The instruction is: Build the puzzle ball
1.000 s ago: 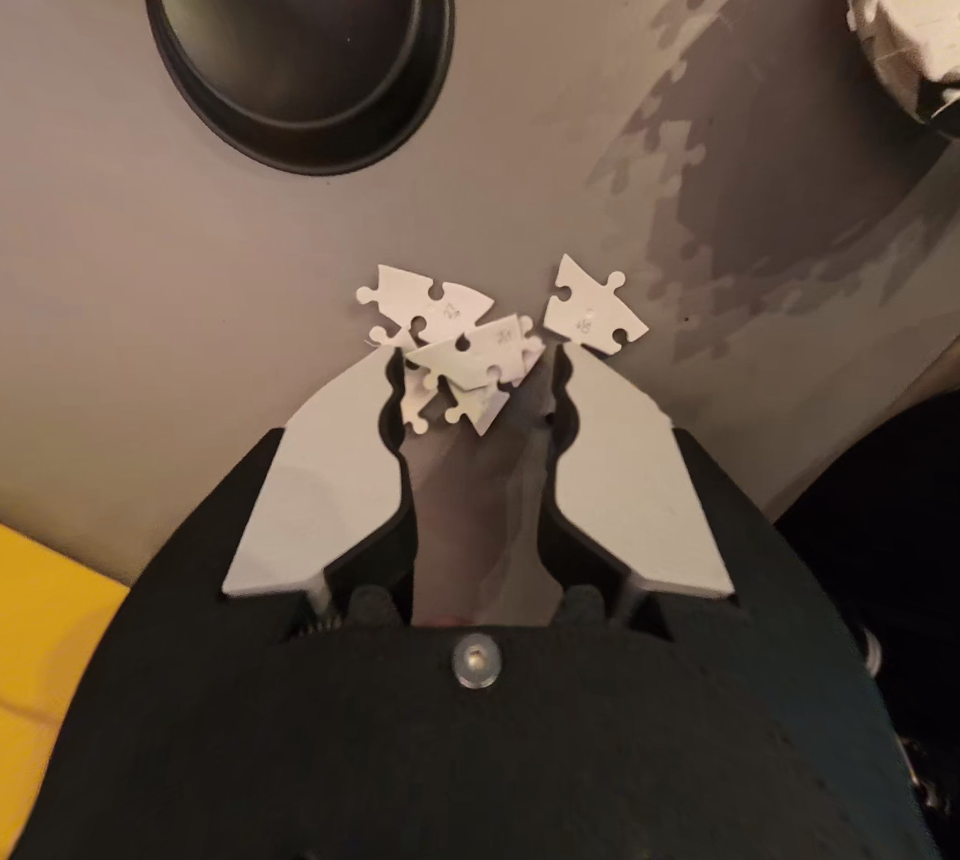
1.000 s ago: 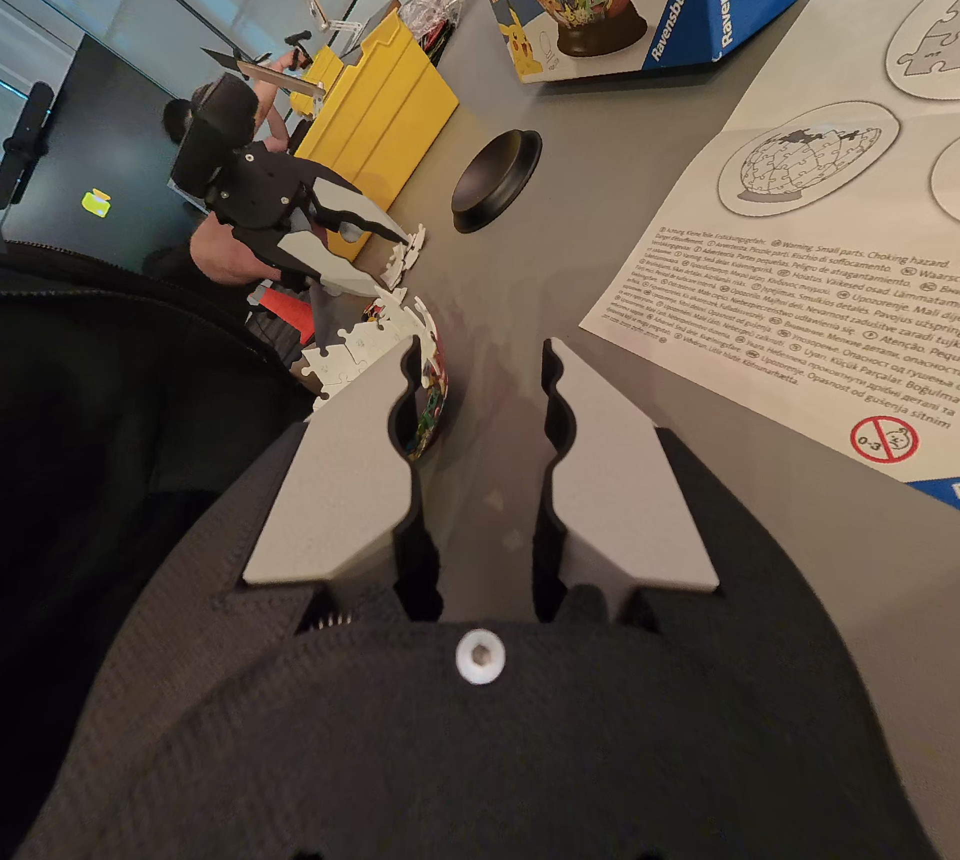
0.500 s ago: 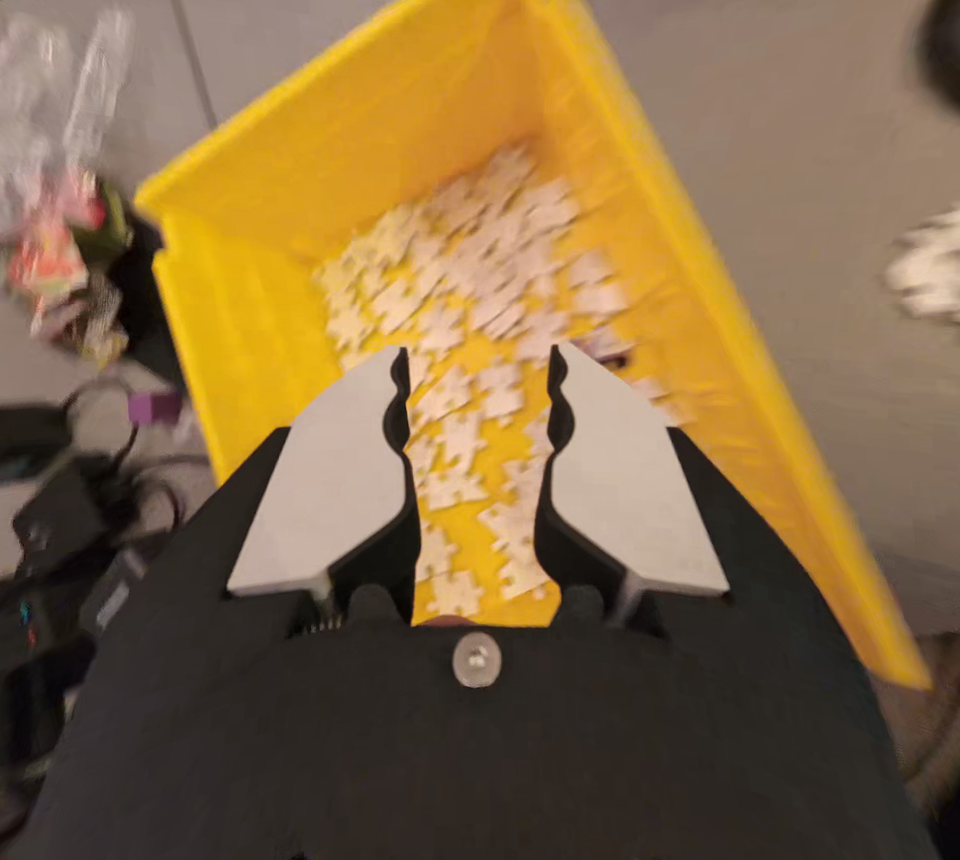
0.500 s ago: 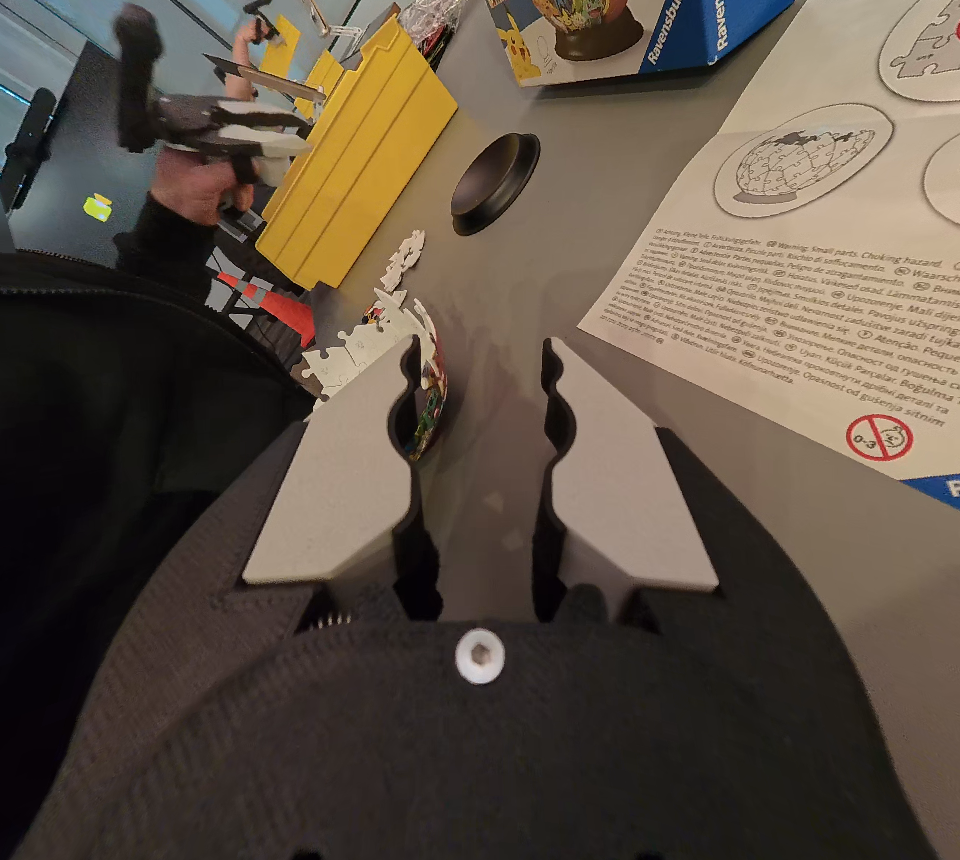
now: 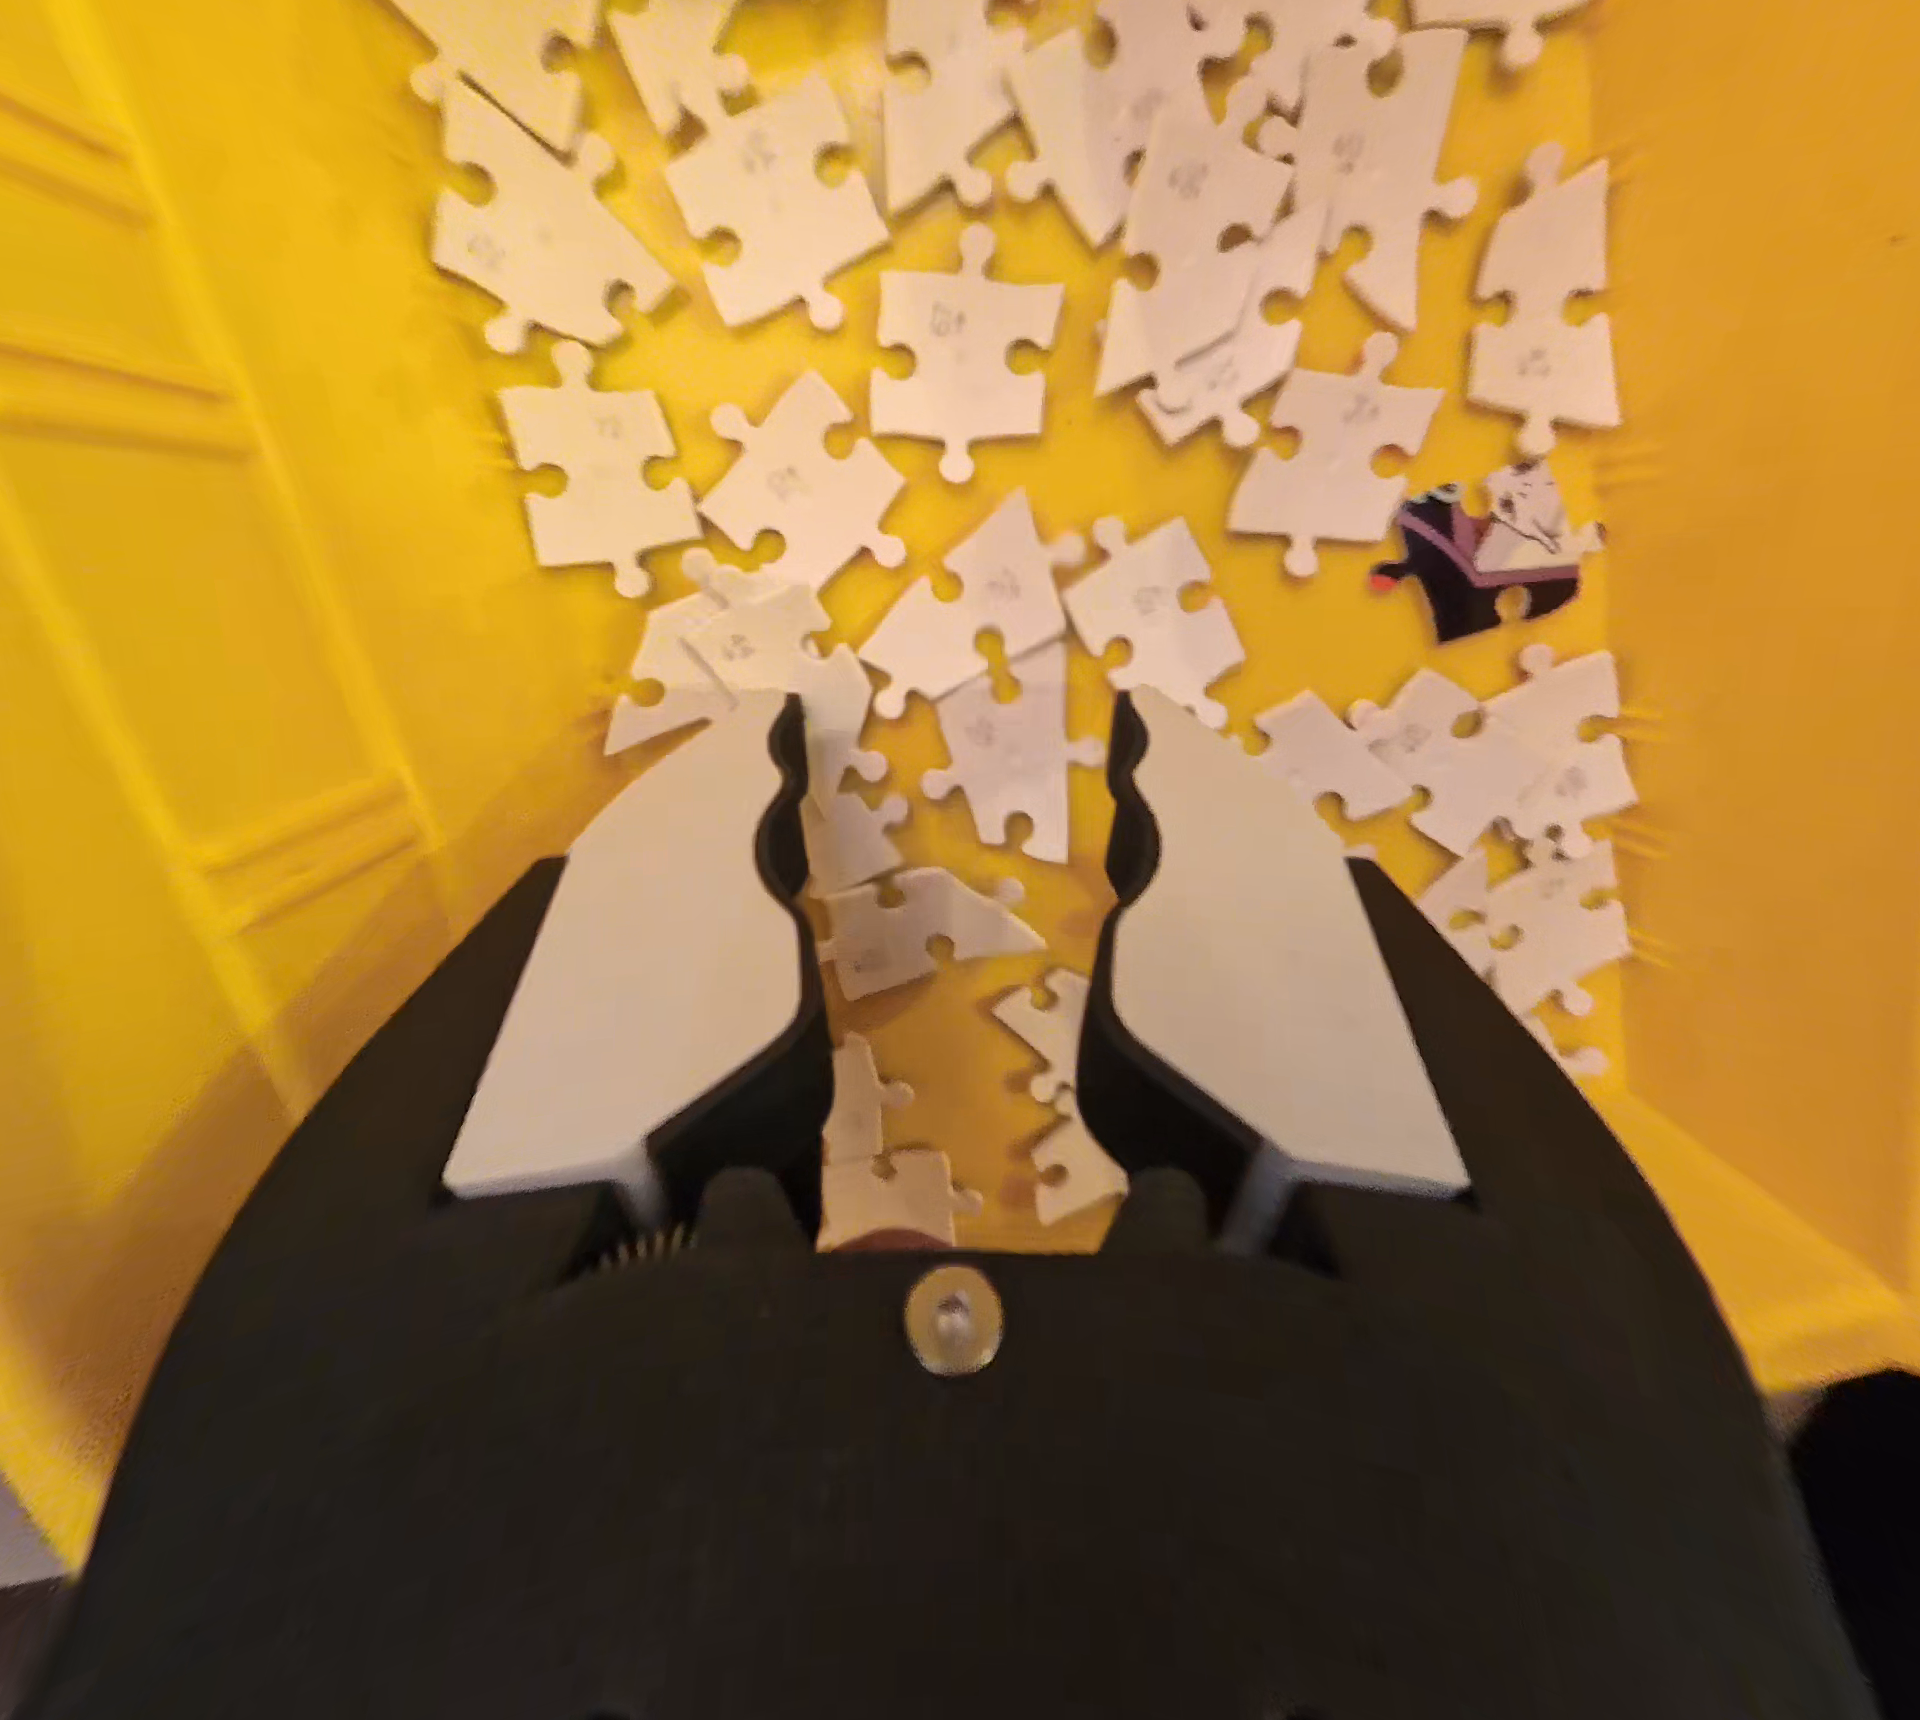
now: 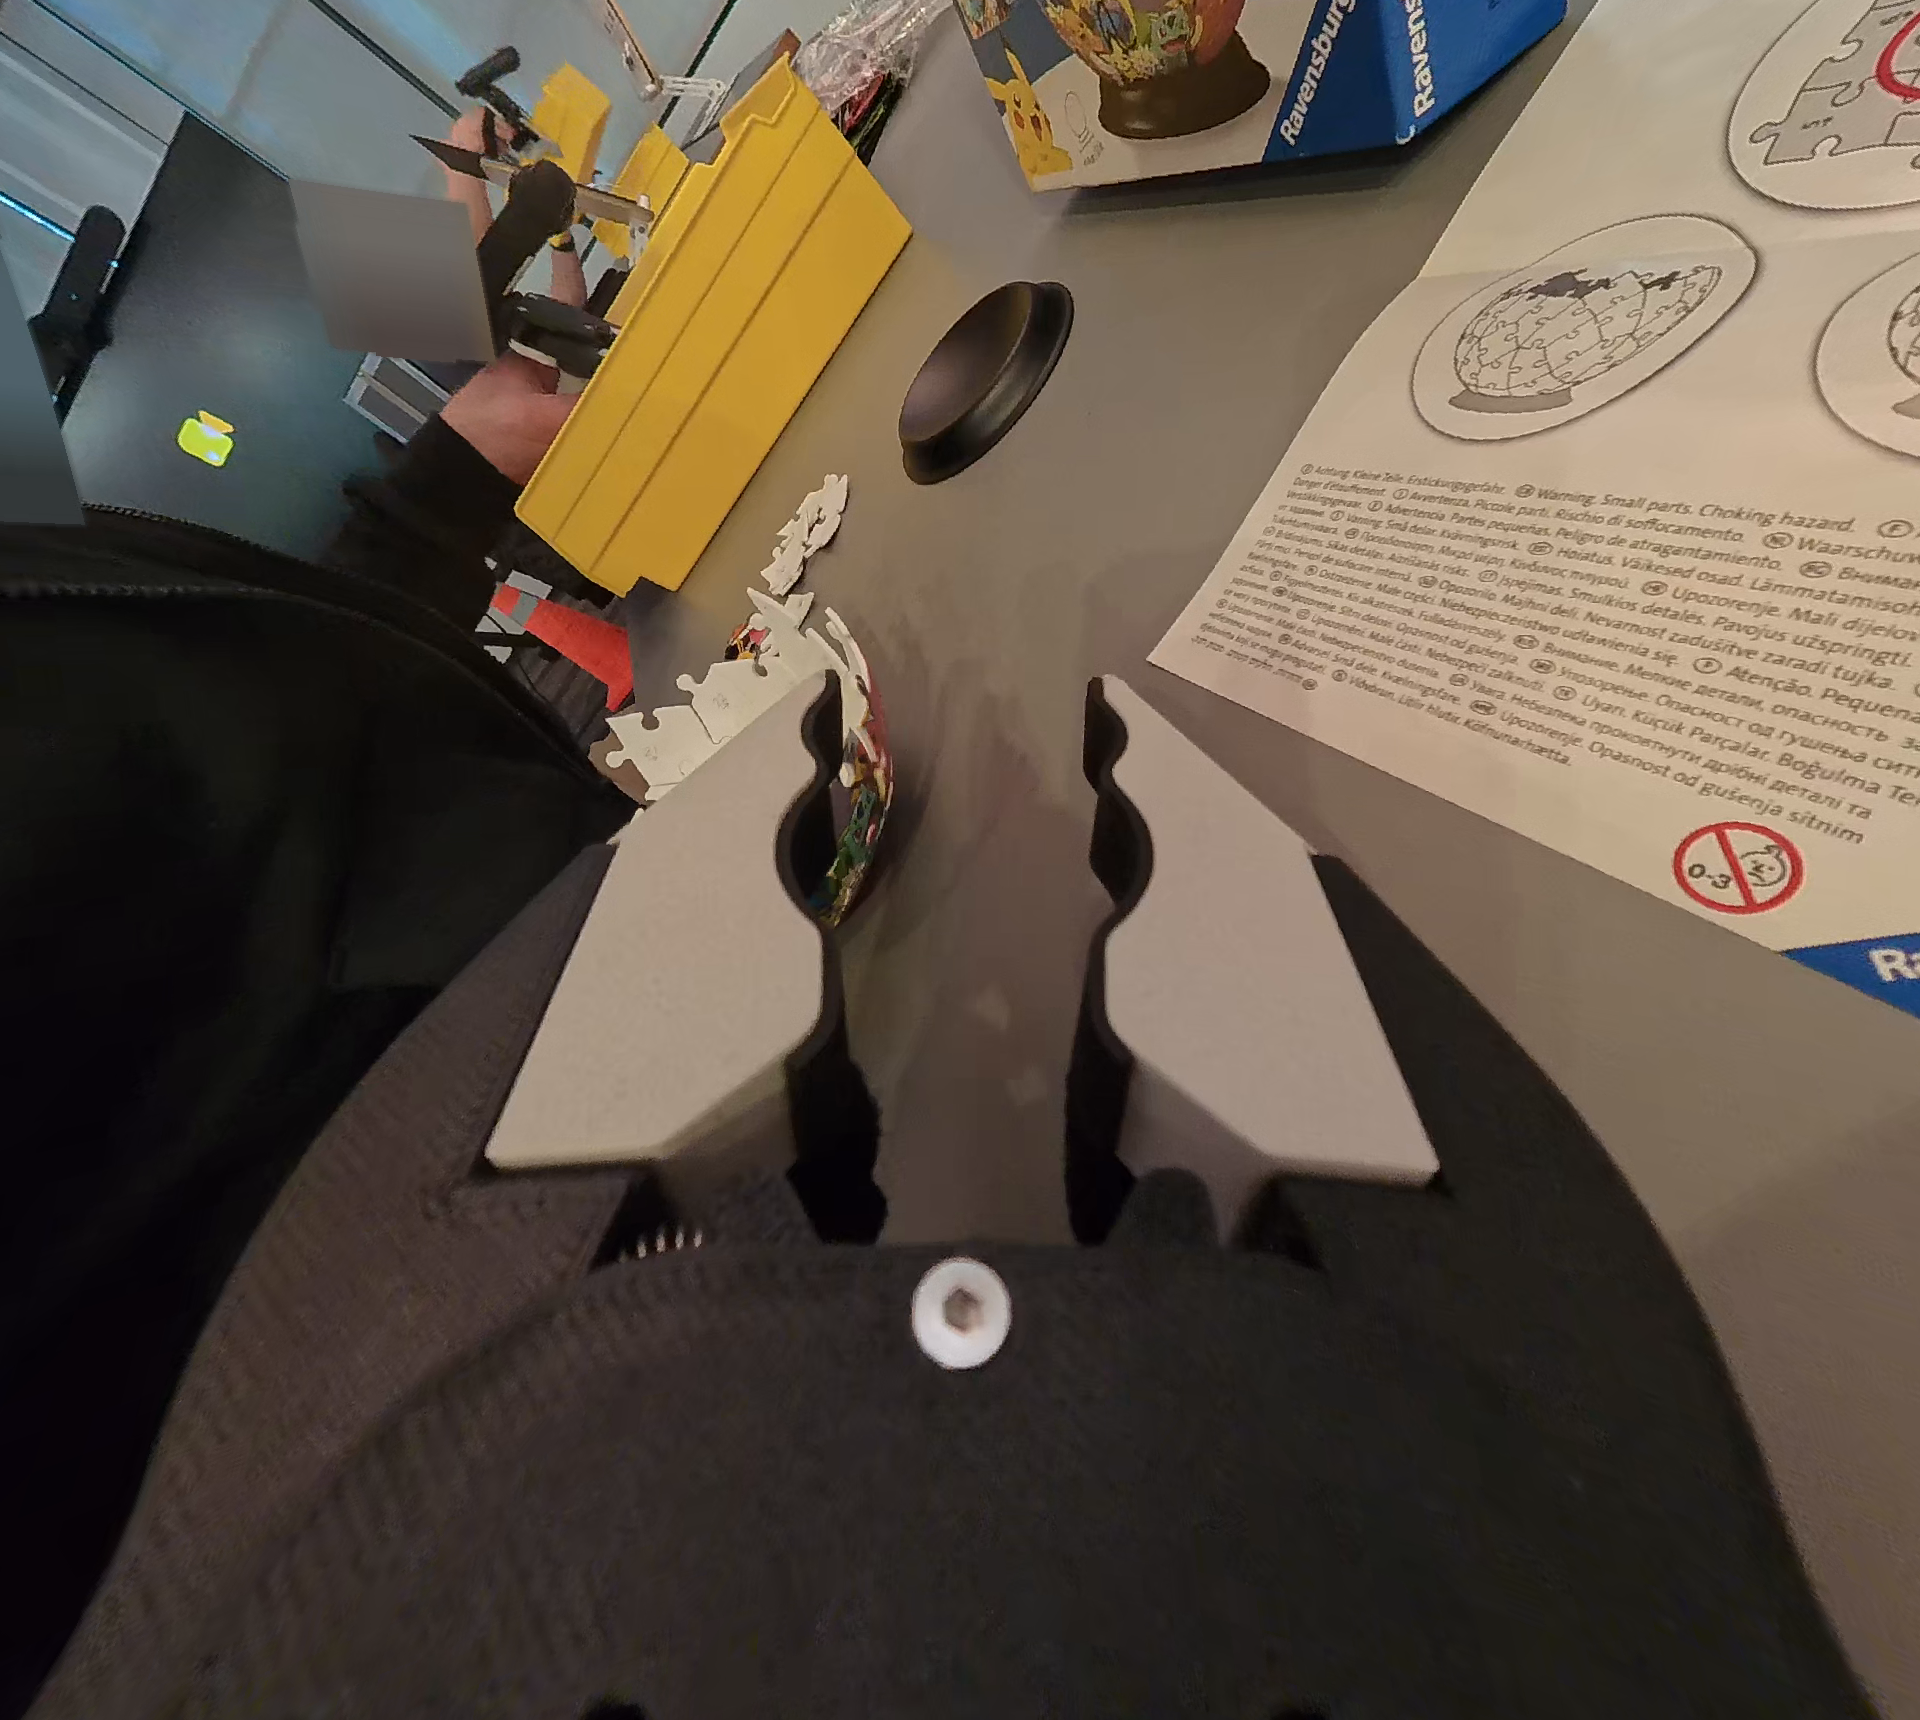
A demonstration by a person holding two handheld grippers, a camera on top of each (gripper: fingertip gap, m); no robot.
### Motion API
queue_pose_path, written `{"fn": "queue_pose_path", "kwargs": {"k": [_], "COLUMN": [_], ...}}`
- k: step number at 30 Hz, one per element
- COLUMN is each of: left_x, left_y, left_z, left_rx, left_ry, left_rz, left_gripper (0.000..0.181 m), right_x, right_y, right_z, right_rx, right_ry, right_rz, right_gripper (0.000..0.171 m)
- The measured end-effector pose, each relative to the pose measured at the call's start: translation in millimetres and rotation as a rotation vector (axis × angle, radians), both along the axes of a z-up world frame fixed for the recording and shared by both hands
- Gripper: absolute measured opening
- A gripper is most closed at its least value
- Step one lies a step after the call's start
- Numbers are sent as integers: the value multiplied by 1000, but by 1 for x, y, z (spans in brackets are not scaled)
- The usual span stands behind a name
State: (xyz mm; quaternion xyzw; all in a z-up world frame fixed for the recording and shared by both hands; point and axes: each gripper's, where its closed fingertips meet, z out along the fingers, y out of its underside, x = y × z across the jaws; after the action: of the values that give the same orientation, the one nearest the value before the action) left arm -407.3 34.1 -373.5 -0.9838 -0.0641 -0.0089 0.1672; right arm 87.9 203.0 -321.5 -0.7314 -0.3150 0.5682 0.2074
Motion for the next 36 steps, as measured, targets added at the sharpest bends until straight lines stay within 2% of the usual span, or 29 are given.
{"fn": "queue_pose_path", "kwargs": {"k": [4, 8, 11, 17, 25, 31, 36], "left_x": [22, 31, 27, 25, 40, 46, 39], "left_y": [-13, -27, -25, 0, 28, 53, 56], "left_z": [1, 4, 9, 18, 9, 9, 0], "left_rx": [-31, -57, -31, 47, 64, 96, 68], "left_ry": [-93, -105, -69, 18, 16, 26, 53], "left_rz": [-34, -44, -41, -148, -284, -318, -346], "left_gripper": [46, 47, 50, 50, 48, 51, 44], "right_x": [0, 0, 0, 0, 0, 1, 1], "right_y": [0, 0, 0, 0, 0, 3, 5], "right_z": [0, 1, 1, 1, -1, -1, -2], "right_rx": [-1, -1, 0, 1, 0, -5, -8], "right_ry": [3, 4, 4, 4, -3, -1, -8], "right_rz": [0, 2, 3, 1, -3, -17, -30], "right_gripper": [46, 46, 46, 46, 46, 45, 45]}}
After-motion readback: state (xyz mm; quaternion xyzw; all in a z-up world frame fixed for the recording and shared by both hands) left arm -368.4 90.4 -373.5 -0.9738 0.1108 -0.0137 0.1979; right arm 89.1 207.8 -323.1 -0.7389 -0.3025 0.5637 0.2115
